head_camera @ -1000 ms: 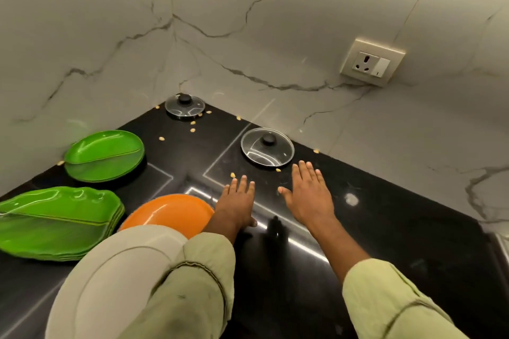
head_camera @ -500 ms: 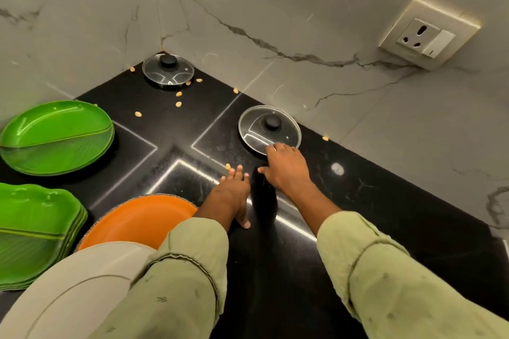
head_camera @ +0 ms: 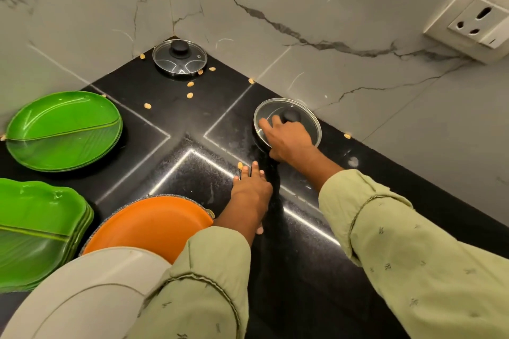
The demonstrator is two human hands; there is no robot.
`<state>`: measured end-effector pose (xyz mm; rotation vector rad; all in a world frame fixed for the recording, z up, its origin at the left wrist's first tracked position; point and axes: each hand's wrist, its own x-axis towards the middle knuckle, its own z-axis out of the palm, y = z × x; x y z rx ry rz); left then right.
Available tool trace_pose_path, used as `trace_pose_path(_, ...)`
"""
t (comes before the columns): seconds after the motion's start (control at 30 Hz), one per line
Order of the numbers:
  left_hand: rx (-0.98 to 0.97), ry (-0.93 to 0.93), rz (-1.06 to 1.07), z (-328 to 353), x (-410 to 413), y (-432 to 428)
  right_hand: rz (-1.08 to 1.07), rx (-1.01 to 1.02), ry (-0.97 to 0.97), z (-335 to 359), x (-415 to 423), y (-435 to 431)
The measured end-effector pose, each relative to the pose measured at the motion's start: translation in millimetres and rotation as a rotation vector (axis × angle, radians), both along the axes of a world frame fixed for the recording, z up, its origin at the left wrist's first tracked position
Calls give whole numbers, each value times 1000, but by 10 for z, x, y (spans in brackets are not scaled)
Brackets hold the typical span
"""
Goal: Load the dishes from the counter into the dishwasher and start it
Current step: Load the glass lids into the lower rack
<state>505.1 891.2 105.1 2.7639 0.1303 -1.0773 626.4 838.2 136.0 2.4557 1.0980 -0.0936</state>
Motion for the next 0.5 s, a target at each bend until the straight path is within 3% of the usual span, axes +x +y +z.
trace_pose_path(0.23,14,-8,6,-4,5,0,82,-48,-63,66,-115,-22)
trace_pose_path(0.5,21,-26,-7,0,-3,-2,-85,3,-117,310,-118,-216)
